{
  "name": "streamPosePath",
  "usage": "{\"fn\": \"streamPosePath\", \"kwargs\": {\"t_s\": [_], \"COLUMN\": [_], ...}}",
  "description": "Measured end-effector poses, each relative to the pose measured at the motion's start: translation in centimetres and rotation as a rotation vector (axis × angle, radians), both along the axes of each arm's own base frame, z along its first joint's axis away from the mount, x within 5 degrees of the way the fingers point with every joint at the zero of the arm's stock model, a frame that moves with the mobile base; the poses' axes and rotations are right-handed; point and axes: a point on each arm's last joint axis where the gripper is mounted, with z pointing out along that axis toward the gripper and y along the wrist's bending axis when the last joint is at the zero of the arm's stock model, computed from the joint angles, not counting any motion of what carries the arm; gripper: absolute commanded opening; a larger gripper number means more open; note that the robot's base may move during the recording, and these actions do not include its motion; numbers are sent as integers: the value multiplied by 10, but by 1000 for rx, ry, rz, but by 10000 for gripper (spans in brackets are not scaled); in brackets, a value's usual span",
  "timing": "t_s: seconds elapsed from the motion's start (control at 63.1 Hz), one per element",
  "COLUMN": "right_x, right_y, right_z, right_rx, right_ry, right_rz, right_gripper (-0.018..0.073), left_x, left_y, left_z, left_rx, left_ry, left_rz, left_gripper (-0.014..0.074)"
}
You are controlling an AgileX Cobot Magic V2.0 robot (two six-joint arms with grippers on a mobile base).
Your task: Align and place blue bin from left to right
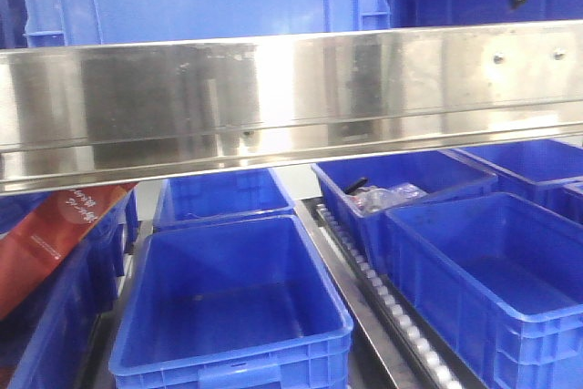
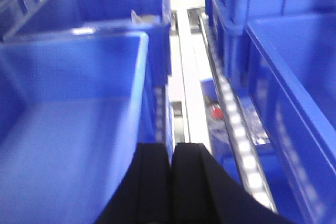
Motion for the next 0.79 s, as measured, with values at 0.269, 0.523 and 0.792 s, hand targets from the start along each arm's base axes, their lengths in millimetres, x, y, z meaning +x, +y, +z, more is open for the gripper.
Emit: {"fn": "streamPosePath", "kwargs": {"t_s": [0.269, 0.523, 0.792], "right_x": [-27, -115, -223], "right_y": [-9, -43, -84], "right_z": [-31, -76, -113], "right_rx": [-39, -15, 36], "right_ry": [-53, -187, -336], "right_rz": [36, 58, 58], "right_gripper": [-70, -70, -70], "left_x": [-61, -125, -194], "left_y": [11, 23, 36], "left_z": [-13, -44, -94], "left_rx": [-2, -8, -19], "left_ry": [-106, -220, -324], "left_rz": [-32, -62, -78], "left_gripper": [13, 13, 13]}}
